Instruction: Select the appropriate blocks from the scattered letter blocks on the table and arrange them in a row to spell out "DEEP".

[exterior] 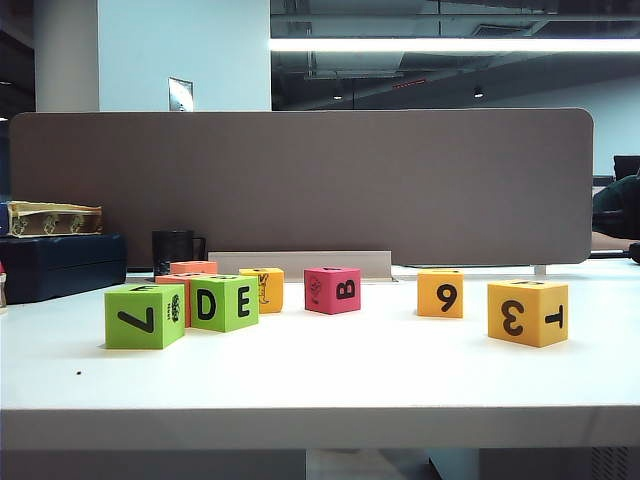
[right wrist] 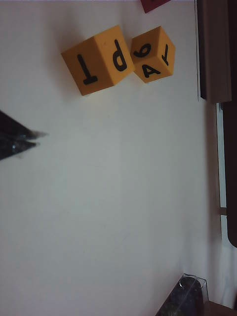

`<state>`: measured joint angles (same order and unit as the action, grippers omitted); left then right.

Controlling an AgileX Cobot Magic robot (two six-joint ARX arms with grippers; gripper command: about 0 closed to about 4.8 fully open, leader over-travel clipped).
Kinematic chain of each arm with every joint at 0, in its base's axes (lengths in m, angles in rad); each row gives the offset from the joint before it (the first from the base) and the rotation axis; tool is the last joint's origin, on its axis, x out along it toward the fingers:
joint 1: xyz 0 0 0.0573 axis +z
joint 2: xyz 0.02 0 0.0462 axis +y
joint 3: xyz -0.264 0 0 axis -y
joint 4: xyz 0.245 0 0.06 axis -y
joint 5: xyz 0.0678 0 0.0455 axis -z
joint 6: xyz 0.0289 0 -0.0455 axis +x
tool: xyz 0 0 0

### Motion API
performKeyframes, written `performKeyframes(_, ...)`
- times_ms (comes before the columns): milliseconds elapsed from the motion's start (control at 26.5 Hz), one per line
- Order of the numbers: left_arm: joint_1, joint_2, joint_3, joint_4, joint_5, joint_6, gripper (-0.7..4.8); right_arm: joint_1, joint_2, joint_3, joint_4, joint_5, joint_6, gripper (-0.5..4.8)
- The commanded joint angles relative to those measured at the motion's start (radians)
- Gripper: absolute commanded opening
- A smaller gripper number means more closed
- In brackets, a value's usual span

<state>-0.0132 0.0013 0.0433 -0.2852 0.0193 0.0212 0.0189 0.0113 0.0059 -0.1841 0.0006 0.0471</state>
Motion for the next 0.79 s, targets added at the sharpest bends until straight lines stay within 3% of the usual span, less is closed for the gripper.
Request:
performKeyframes(38,0.0,0.001,-0.001,0.006,0.01,-0.005,-0.05,0.002,-0.012,-0.005,0.003,0.0,-0.001,-0.05)
performKeyframes(264,0.0,0.001,-0.001,0.006,0.023,-0.067,-0.06,0.004,-0.012,-0.005,0.01,-0.004,0.006,-0.05)
performKeyframes(679,0.0,0.001,-0.001,0.006,0.032,-0.067,-0.05,0.005,-0.012,-0.005,0.034,-0.261,0.013,-0.05)
performKeyframes(792,0.0,0.001,-0.001,0.01,0.08,-0.067,-0.05,0.005,-0.012,-0.005,0.043,-0.351,0.087,-0.05)
